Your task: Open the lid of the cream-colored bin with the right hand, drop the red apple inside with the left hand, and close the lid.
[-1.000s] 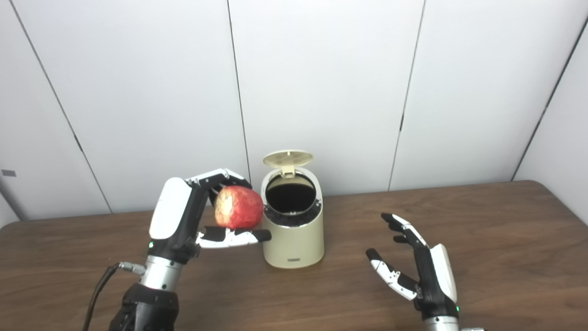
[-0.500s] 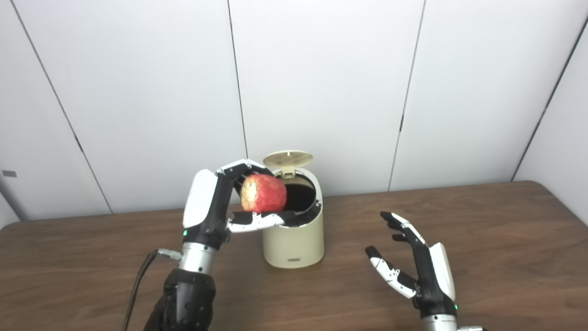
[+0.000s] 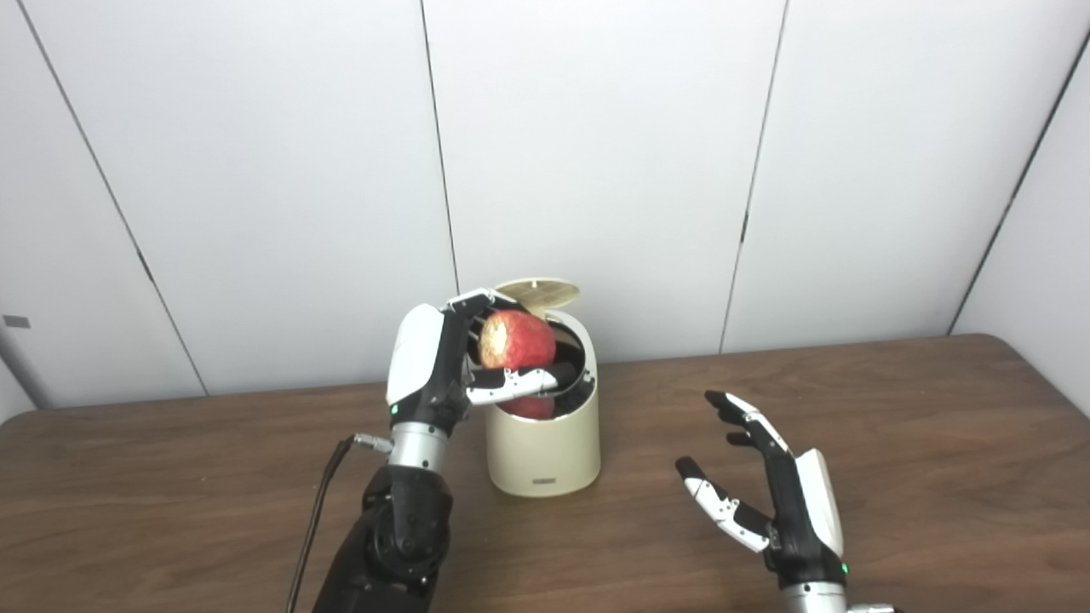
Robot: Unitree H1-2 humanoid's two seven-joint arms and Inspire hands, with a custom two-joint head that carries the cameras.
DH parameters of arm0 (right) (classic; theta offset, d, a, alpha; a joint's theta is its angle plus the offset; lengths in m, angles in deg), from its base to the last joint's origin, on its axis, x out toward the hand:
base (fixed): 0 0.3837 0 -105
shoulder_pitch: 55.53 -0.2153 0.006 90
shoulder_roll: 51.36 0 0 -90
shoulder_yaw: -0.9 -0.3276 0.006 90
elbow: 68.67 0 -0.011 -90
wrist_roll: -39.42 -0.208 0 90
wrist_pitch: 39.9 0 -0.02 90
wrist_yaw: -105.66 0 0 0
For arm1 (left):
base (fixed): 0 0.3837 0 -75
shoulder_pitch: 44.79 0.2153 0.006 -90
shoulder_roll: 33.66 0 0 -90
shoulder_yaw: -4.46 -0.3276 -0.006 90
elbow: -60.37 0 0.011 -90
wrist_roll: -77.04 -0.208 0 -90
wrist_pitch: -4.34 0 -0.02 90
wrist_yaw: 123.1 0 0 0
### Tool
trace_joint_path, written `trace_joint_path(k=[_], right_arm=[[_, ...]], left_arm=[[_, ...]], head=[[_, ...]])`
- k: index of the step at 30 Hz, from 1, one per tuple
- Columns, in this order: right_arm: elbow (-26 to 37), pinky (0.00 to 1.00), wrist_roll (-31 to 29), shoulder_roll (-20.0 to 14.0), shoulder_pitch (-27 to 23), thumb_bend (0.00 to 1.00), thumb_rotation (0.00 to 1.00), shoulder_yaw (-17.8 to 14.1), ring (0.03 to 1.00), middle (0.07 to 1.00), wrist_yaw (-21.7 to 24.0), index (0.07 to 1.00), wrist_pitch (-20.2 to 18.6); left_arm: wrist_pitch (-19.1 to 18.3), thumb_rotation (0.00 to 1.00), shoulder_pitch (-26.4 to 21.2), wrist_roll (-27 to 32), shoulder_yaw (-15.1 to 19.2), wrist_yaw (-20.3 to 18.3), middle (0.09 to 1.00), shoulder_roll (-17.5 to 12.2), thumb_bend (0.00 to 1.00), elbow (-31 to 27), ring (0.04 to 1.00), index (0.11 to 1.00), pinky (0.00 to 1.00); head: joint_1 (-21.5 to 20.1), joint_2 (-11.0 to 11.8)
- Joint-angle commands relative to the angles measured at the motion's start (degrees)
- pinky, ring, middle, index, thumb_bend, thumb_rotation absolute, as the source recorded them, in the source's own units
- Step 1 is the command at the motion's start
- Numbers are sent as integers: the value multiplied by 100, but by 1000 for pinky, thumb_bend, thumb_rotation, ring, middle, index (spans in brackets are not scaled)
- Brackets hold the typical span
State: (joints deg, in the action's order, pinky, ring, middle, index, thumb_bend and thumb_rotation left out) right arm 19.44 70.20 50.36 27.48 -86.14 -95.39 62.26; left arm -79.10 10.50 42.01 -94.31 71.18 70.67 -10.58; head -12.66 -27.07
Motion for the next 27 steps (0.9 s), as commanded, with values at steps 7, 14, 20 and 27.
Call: trace_joint_path(k=[7, 14, 20, 27], right_arm=[[-103, 709, 29, 157, 82, 240, 428, 112, 806, 818, -57, 798, 61], [-23, 703, 41, 175, 110, 240, 444, 138, 805, 819, -21, 797, -18], [4, 698, 57, 179, 113, 240, 438, 140, 802, 816, -25, 796, -35], [-20, 704, 47, 169, 103, 244, 440, 145, 805, 818, -38, 795, -3]], left_arm=[[124, 0, -500, -17, -136, 340, 476, -132, 477, 727, 422, 506, 364], [458, 0, -795, 7, -228, 653, 484, -296, 476, 1477, 425, 504, 344], [315, 0, -705, 93, -290, 386, 493, -329, 503, 1277, 442, 489, 378], [219, 163, -622, 105, -502, 38, 600, -467, 937, 956, 531, 588, 422]], head=[[-11, -9], [-18, -24], [-12, -29], [-1, -34]])
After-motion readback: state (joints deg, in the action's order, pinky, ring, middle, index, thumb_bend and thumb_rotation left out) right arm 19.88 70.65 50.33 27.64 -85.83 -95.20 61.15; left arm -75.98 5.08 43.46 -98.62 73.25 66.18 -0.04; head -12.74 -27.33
